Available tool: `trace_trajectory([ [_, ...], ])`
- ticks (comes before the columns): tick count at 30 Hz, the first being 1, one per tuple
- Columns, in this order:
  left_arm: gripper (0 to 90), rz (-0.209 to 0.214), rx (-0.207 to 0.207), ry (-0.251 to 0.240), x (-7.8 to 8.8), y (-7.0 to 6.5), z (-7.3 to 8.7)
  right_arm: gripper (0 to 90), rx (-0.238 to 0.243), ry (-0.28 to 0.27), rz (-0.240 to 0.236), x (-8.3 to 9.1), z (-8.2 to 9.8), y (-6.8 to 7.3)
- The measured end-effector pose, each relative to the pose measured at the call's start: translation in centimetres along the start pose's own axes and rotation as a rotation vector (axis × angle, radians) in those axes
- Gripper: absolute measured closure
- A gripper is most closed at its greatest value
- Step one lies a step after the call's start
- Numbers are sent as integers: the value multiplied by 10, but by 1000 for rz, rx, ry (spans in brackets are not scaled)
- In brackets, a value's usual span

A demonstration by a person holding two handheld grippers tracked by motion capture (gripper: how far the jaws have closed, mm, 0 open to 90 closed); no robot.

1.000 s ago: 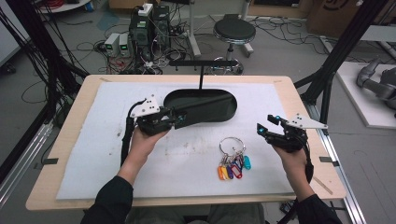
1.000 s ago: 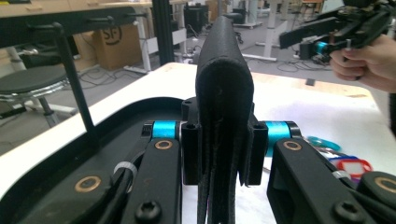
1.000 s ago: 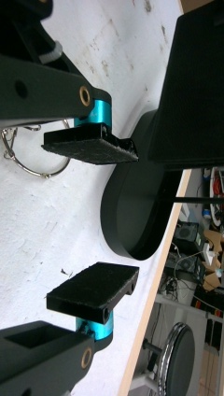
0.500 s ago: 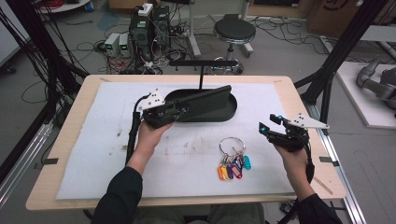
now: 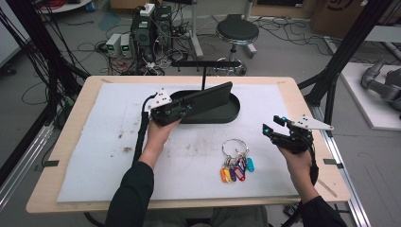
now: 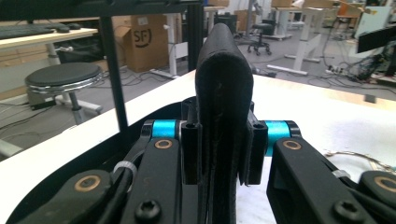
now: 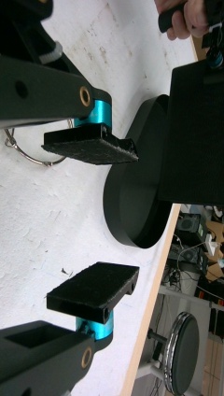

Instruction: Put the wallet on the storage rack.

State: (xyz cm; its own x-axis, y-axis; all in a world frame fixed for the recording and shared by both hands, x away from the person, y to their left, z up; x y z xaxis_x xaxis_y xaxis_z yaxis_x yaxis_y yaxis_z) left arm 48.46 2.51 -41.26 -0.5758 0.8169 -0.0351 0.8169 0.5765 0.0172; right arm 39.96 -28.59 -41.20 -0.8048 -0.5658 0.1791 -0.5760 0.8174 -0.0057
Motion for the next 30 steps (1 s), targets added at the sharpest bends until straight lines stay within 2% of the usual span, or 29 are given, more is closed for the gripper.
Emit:
trace_trajectory([
  [7, 745, -18, 15, 11, -11, 9, 10, 399, 0, -1, -1, -1, 0, 1],
  [9, 745, -27, 6, -2, -15, 11, 12, 399, 2, 0, -1, -1, 0, 1],
  [13, 745, -41, 25, 0, -20, 15, 21, 399, 5, 2, -2, -1, 0, 1],
  [25, 744, -91, 57, 42, -24, 28, 43, 399, -3, 5, 0, -1, 1, -1],
  [30, 743, -99, 88, 33, -24, 31, 45, 399, -2, 8, -4, -2, 2, 0],
])
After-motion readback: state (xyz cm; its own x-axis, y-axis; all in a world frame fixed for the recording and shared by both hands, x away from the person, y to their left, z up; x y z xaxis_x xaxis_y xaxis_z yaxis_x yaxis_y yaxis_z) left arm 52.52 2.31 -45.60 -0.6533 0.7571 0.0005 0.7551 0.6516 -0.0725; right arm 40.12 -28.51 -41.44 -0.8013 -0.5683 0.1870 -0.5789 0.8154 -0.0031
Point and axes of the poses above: each handheld gripper's, and its own axes: x roughly backward along the jaws, z roughly out of its underside, y roughly to its left, the point moved 9 cm from there along -x, roughly forward along the jaws, and after that the axes turned 10 degrees about -y, right-handed, at the moved point
